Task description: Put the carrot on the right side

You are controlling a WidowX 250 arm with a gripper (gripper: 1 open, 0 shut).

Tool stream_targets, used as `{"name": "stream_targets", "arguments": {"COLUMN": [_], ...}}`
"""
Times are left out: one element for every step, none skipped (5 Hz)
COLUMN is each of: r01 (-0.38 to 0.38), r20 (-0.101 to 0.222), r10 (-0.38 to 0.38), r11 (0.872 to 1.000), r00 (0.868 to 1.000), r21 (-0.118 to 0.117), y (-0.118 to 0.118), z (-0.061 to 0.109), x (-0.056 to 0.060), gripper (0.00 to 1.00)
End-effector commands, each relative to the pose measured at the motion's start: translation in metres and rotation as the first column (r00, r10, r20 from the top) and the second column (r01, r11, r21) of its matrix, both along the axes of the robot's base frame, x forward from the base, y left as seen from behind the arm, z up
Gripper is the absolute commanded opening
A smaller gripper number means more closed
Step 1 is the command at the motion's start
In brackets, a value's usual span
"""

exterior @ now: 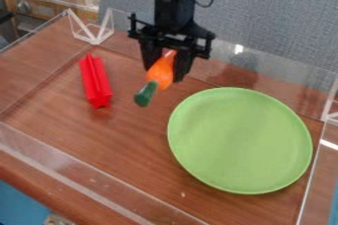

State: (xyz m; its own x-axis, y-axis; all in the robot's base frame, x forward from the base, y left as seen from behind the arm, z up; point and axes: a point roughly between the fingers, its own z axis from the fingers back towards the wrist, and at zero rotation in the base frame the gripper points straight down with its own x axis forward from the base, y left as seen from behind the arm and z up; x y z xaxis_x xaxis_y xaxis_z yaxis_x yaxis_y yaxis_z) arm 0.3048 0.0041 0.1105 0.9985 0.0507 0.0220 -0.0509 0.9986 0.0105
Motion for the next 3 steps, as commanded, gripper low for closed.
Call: {"name": "stream_targets", "arguments": {"r01": [-0.054,-0.068,-0.073], "r20": [0.062,0.075,0.087], "r10": [0.054,0.068,0.075], "r11": [0.999,0.998,0.997], "r00": [0.997,0.995,0.993], "r21": [-0.001,-0.009,-0.021], "y": [0.013,0.011,0.006], "z": [0.014,0.004,-0.005], "x": [0.004,0.007,0.010], "gripper": [0.00,0.00,0.00]}}
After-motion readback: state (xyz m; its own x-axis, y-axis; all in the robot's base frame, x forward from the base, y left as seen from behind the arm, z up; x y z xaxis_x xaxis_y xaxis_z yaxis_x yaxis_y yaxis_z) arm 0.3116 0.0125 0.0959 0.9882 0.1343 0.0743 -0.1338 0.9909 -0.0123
